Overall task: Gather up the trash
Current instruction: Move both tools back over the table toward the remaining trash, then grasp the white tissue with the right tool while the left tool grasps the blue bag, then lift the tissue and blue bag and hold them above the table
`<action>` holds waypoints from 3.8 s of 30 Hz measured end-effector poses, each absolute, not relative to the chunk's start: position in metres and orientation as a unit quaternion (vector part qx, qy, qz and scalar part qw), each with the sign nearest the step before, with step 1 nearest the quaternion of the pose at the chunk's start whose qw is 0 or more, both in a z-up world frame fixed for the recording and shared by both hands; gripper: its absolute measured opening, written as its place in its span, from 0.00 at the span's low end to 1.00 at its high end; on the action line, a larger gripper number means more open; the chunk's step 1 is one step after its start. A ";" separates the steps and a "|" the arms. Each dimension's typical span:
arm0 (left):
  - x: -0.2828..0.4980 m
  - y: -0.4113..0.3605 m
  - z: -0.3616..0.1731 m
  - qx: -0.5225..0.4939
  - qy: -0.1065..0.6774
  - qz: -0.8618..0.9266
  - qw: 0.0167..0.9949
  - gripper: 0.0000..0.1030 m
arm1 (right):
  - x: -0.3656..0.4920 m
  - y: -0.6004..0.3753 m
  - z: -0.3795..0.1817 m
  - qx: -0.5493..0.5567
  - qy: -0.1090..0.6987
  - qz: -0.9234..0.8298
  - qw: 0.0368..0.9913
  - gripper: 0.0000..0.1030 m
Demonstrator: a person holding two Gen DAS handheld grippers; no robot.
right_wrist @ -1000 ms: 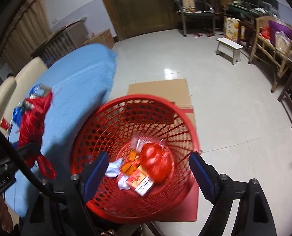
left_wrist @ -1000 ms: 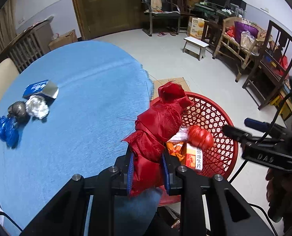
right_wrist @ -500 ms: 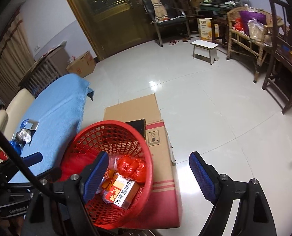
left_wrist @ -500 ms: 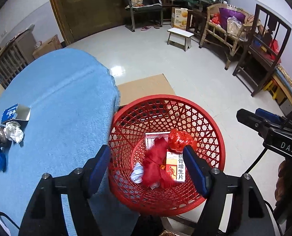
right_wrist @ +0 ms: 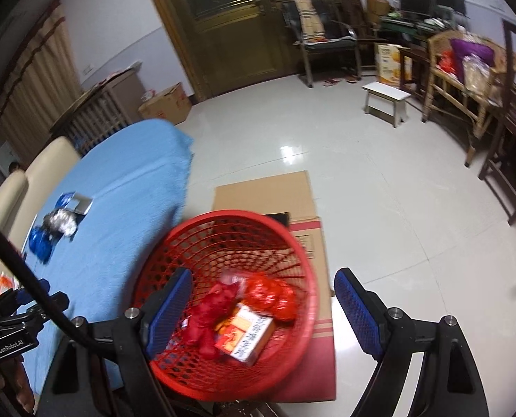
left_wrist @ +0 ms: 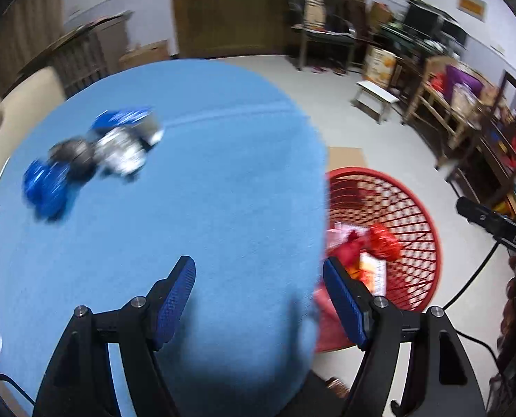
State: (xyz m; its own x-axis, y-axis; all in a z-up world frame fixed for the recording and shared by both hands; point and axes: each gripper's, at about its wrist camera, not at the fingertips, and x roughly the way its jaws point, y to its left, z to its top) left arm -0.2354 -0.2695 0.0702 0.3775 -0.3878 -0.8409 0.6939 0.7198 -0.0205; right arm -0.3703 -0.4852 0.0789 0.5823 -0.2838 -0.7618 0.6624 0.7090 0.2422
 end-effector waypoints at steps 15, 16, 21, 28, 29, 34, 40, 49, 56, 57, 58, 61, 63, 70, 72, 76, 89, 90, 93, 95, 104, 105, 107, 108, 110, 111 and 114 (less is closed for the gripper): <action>-0.191 -0.105 0.057 0.056 0.465 -0.202 0.860 0.74 | -0.249 -0.368 0.094 0.163 0.408 -0.150 0.886 0.84; -0.189 -0.098 0.056 0.049 0.466 -0.197 0.861 0.74 | -0.241 -0.361 0.094 0.159 0.411 -0.143 0.886 0.84; -0.177 -0.076 0.051 0.027 0.466 -0.182 0.865 0.74 | -0.190 -0.328 0.091 0.143 0.421 -0.102 0.890 0.84; -0.165 -0.067 0.049 0.014 0.470 -0.179 0.864 0.74 | -0.114 -0.308 0.079 0.160 0.433 -0.069 0.884 0.84; -0.163 -0.066 0.049 0.013 0.470 -0.178 0.864 0.74 | -0.102 -0.306 0.076 0.162 0.435 -0.069 0.883 0.84; -0.154 -0.063 0.049 0.012 0.472 -0.173 0.864 0.74 | -0.049 -0.302 0.065 0.179 0.444 -0.066 0.876 0.84; -0.133 -0.061 0.049 0.006 0.472 -0.162 0.867 0.74 | -0.005 -0.299 0.056 0.173 0.444 -0.079 0.876 0.84; -0.085 -0.076 0.057 -0.018 0.464 -0.139 0.875 0.74 | 0.020 -0.292 0.053 0.138 0.449 -0.071 0.880 0.40; -0.031 -0.102 0.068 -0.076 0.475 -0.140 0.866 0.74 | -0.021 -0.293 0.067 0.117 0.432 -0.045 0.893 0.39; -0.025 -0.105 0.069 -0.083 0.476 -0.138 0.865 0.74 | -0.029 -0.295 0.069 0.120 0.430 -0.043 0.894 0.39; -0.015 -0.109 0.070 -0.093 0.478 -0.135 0.863 0.74 | -0.038 -0.299 0.070 0.127 0.428 -0.042 0.894 0.39; 0.011 -0.118 0.067 -0.109 0.486 -0.113 0.860 0.74 | -0.053 -0.305 0.074 0.138 0.423 -0.042 0.895 0.39; 0.027 -0.120 0.062 -0.109 0.496 -0.083 0.858 0.74 | -0.065 -0.308 0.076 0.140 0.420 -0.042 0.896 0.39; 0.061 -0.118 0.024 -0.100 0.551 -0.054 0.827 0.53 | -0.087 -0.308 0.079 0.153 0.411 -0.046 0.897 0.39; 0.049 -0.117 0.027 -0.070 0.540 -0.058 0.837 0.52 | -0.095 -0.309 0.079 0.158 0.408 -0.046 0.898 0.39; 0.016 -0.107 0.034 -0.051 0.526 -0.068 0.846 0.51 | -0.109 -0.308 0.078 0.166 0.405 -0.045 0.898 0.39; -0.113 -0.101 0.043 0.023 0.495 -0.099 0.863 0.51 | -0.165 -0.283 0.077 0.166 0.399 -0.051 0.901 0.39; -0.119 -0.102 0.046 0.028 0.492 -0.101 0.864 0.51 | -0.170 -0.281 0.078 0.163 0.398 -0.051 0.902 0.39; -0.139 -0.106 0.050 0.038 0.481 -0.105 0.870 0.51 | -0.180 -0.279 0.079 0.161 0.396 -0.054 0.903 0.39; -0.146 -0.105 0.054 0.043 0.475 -0.106 0.872 0.51 | -0.185 -0.277 0.079 0.162 0.395 -0.054 0.903 0.39; -0.168 -0.115 0.063 0.063 0.463 -0.111 0.877 0.51 | -0.200 -0.274 0.080 0.167 0.389 -0.056 0.904 0.39; -0.169 -0.117 0.063 0.065 0.462 -0.112 0.877 0.51 | -0.201 -0.274 0.080 0.168 0.387 -0.056 0.905 0.39; -0.172 -0.120 0.063 0.069 0.461 -0.113 0.877 0.51 | -0.203 -0.275 0.082 0.169 0.385 -0.057 0.906 0.39; -0.172 -0.122 0.062 0.070 0.461 -0.114 0.877 0.51 | -0.205 -0.276 0.083 0.170 0.383 -0.057 0.906 0.39; -0.174 -0.126 0.062 0.074 0.460 -0.116 0.877 0.51 | -0.207 -0.278 0.083 0.173 0.382 -0.057 0.906 0.39; -0.174 -0.127 0.062 0.075 0.460 -0.117 0.877 0.51 | -0.208 -0.279 0.083 0.175 0.381 -0.057 0.906 0.39; -0.176 -0.133 0.061 0.082 0.457 -0.120 0.877 0.51 | -0.213 -0.281 0.085 0.179 0.377 -0.057 0.907 0.39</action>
